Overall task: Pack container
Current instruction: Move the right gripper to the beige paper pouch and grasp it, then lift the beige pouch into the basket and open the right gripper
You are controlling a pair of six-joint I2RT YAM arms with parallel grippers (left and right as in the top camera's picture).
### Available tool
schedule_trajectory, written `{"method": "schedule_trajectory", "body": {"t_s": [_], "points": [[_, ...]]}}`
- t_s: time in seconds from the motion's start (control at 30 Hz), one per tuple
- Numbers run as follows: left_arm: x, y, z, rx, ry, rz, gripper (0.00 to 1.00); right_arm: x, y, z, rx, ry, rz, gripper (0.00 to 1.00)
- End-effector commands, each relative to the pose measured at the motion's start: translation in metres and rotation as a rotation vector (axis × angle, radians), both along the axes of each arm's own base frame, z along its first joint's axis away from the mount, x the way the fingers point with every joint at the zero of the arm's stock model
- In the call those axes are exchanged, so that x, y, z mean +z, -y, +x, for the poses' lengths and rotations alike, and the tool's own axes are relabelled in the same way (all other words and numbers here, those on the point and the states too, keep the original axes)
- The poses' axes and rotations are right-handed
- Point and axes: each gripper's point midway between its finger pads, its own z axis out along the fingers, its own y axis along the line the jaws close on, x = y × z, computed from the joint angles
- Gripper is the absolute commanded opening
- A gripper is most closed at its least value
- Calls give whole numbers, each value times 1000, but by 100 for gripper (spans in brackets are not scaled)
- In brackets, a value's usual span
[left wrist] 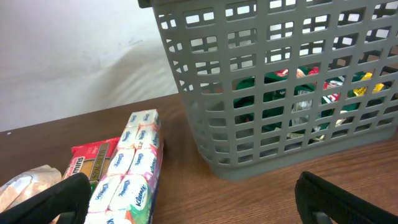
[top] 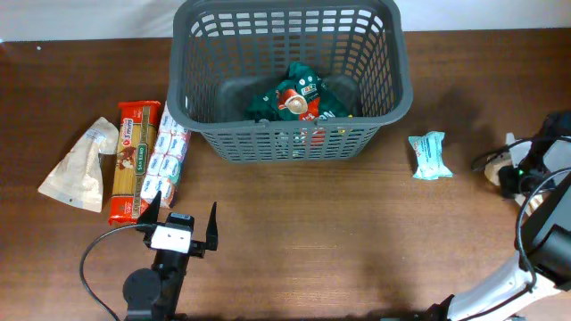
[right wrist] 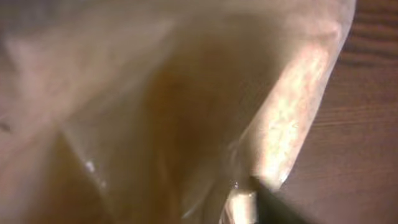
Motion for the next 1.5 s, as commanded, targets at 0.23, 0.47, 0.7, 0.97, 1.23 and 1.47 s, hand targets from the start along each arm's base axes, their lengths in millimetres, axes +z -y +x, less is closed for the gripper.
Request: {"method": "schedule_trajectory", "body": {"t_s": [0.23, 0.47, 0.7, 0.97, 1.23, 1.47], "points": [[-3, 3, 0, -15, -7, -6, 99, 65, 0, 60, -414, 320, 6, 4], [-3, 3, 0, -15, -7, -6, 99, 262, -128, 153, -163, 670, 330, 4], [-3, 3, 0, -15, -7, -6, 99, 424, -331, 169, 441, 1005, 390, 3], [-3, 3, 0, -15, -7, -6, 99, 401, -493, 161, 814, 974, 429, 4], [-3, 3, 0, -15, -7, -6, 99, 286, -537, 197, 838, 744, 434, 4], [-3, 3, 0, -15, -7, -6, 99, 220, -546, 212, 821, 624, 432, 4]]}}
